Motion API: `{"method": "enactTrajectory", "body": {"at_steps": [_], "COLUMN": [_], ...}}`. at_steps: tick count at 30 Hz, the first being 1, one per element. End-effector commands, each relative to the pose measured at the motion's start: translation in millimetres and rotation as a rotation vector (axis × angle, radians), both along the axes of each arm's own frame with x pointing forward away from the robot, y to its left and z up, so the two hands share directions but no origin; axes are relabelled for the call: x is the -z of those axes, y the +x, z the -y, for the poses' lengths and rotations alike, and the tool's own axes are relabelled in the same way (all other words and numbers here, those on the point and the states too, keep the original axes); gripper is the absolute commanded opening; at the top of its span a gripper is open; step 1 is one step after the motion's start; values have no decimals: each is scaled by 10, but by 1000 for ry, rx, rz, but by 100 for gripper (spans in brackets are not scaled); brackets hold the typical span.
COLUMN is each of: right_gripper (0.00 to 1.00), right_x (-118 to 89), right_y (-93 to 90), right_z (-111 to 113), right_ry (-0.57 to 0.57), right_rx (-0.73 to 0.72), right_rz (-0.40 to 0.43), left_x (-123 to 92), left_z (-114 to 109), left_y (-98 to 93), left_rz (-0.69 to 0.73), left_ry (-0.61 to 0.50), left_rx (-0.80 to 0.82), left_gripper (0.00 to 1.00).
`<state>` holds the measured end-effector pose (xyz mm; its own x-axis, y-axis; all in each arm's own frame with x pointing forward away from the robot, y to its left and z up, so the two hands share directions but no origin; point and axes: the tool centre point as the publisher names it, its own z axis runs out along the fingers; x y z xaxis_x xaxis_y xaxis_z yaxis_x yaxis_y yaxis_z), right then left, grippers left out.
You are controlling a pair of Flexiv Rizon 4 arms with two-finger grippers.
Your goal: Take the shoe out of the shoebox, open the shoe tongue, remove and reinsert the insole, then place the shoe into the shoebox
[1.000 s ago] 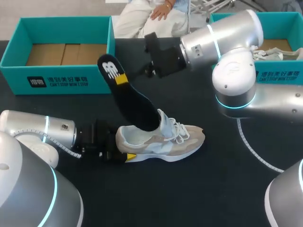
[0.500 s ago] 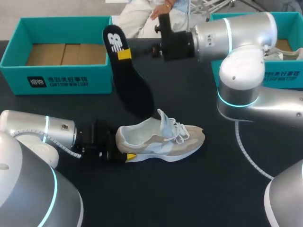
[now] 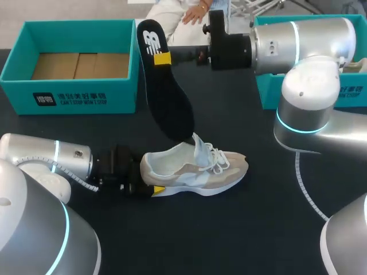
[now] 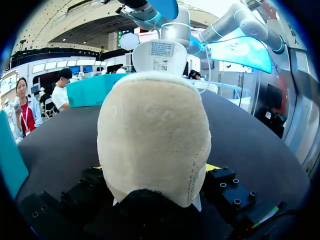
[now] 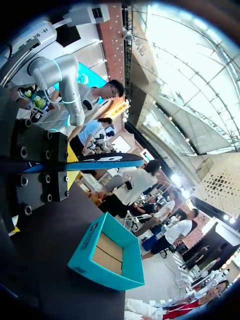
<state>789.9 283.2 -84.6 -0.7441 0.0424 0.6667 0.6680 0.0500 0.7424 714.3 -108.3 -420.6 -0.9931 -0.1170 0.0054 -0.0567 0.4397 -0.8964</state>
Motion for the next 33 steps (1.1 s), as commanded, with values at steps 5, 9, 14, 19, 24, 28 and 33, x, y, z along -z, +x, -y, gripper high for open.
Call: {"method": "enactTrajectory", "body": {"at_steps": [5,9,14,19,24,28,33], "right_gripper": [0,0,0,0,0,0,0], "right_x": [3,3,-6,-186,-431,-628,-821], "right_y": [2,2,-2,-61,-134,-216,-361], "right_z": [-23,-23,-13,230,498,637,721], "right_ry": [0,0,9,12,-12,-6,16], "right_rx": [2,2,-7,-39,-30,-13,9], "right_rz": [0,0,-9,-73,-117,-151,-172], "left_x": [69,69,69,69,69,69,69], "left_z": [7,7,7,7,7,7,7], "left_y": [-24,-24,-24,-24,-24,-24,-24], "left_rz": [0,0,0,0,0,0,0], "left_ry": [2,2,2,2,2,2,2], "left_rx": [0,0,0,0,0,0,0], "left_gripper": [0,0,0,0,0,0,0]}}
